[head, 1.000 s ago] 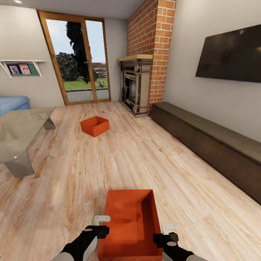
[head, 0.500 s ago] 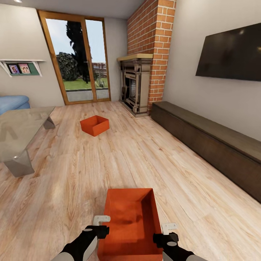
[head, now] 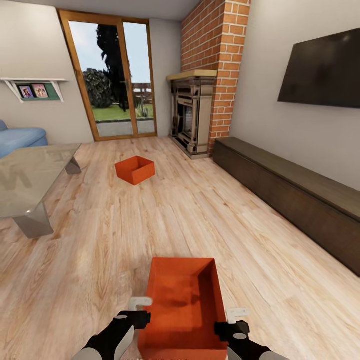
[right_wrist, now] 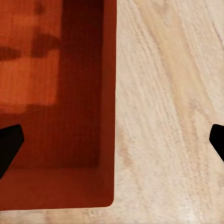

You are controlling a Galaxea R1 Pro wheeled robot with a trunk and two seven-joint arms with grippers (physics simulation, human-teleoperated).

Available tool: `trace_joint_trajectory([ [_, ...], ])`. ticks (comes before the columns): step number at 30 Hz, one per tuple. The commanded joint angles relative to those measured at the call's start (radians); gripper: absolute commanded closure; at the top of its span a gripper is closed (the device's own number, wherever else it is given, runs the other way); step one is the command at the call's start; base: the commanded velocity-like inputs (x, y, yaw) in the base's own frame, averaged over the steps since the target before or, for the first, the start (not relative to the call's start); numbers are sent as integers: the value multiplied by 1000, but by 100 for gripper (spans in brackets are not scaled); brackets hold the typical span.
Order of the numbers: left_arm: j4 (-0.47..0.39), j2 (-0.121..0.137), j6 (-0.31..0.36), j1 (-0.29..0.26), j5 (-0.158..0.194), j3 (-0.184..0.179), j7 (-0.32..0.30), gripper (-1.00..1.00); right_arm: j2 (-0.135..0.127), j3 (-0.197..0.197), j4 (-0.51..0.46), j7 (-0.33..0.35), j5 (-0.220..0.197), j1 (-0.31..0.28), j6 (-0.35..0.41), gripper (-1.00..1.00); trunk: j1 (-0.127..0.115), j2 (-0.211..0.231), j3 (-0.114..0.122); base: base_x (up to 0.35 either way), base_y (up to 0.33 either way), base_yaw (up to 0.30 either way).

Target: Move the two storage containers from the living room to the garage. In the garage, place one container on the floor and stack the other container on top of it (either order is fine).

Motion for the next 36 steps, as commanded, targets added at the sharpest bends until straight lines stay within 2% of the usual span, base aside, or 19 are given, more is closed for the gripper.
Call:
trace_joint_trajectory([
  [1, -2, 0, 6, 0, 4, -6, 6, -100, 0, 9, -1, -4, -10, 0, -3, -100, 0, 0, -2, 0, 0, 107],
  [15, -2, 0, 6, 0, 4, -6, 6, -100, -1, 9, -1, -4, -10, 0, -4, -100, 0, 0, -13, 0, 0, 54],
  [26, -2, 0, 6, 0, 4, -6, 5, -100, -2, 7, -1, -37, -14, 0, -4, -100, 0, 0, -13, 0, 0, -198],
  [36, -2, 0, 6, 0, 4, -6, 5, -100, -2, 7, -2, -37, -14, 0, -4, -100, 0, 0, -13, 0, 0, -34],
])
